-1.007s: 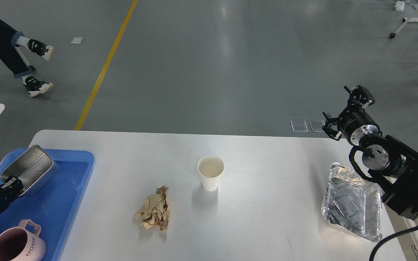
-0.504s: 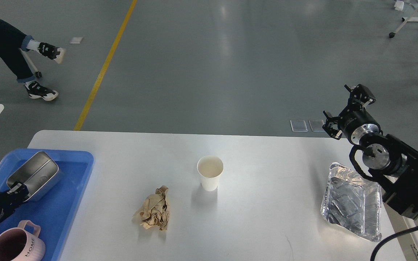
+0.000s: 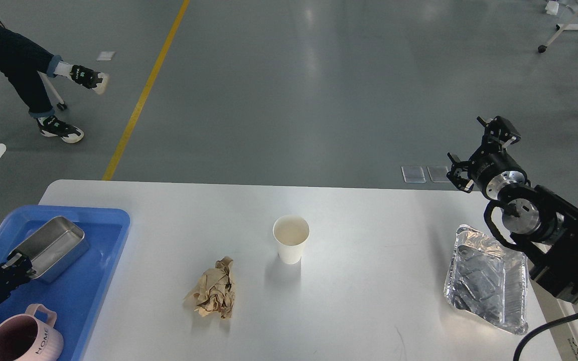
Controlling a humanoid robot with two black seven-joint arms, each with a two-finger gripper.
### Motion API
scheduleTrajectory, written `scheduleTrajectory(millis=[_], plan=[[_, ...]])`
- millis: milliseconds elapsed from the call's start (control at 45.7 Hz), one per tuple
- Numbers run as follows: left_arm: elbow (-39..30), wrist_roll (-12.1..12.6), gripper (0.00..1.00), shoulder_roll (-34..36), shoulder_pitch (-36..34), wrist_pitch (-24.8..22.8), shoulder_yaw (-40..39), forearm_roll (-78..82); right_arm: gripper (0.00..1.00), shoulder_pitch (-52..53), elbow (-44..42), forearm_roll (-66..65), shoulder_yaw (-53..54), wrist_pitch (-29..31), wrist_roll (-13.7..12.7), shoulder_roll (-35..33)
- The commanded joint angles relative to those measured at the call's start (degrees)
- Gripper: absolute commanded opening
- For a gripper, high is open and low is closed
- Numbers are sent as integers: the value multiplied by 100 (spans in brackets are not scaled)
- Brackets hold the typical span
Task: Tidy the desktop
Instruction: 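Lower the steel tray into the blue bin and release it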
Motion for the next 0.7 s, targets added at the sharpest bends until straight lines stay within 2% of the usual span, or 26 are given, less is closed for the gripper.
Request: scheduleTrajectory(millis=[0,131,285,394,460,504,547,679], plan=[[-6,-36,57,23,-56,-58,-12,-5,100,-4,0,0,0,-1,0,-3],[-23,-71,81,163,-152,-286,-222,-14,100,5,9,0,0,-1,0,-3],[-50,-36,96,392,-346,-1156,-916,-5,100,5,35,0,0,-1,0,-3],[-67,-53,97,419,-469,-1613,-1207,-5,100,5,35,0,0,-18,0,-3],[-67,-132,97,401,-627,-1675,-1260,-31,100,5,44,0,0,-45,0,-11],[-67,-298,97,392,-715,-1710,-1321,-75,100,5,62,0,0,-45,0,-12],[-67,-605,97,401,-733,-1754,-1426,-128,100,5,88,0,0,-45,0,-29],[-76,-1818,97,401,-794,-1763,-1594,-137,100,5,123,0,0,-45,0,-73]])
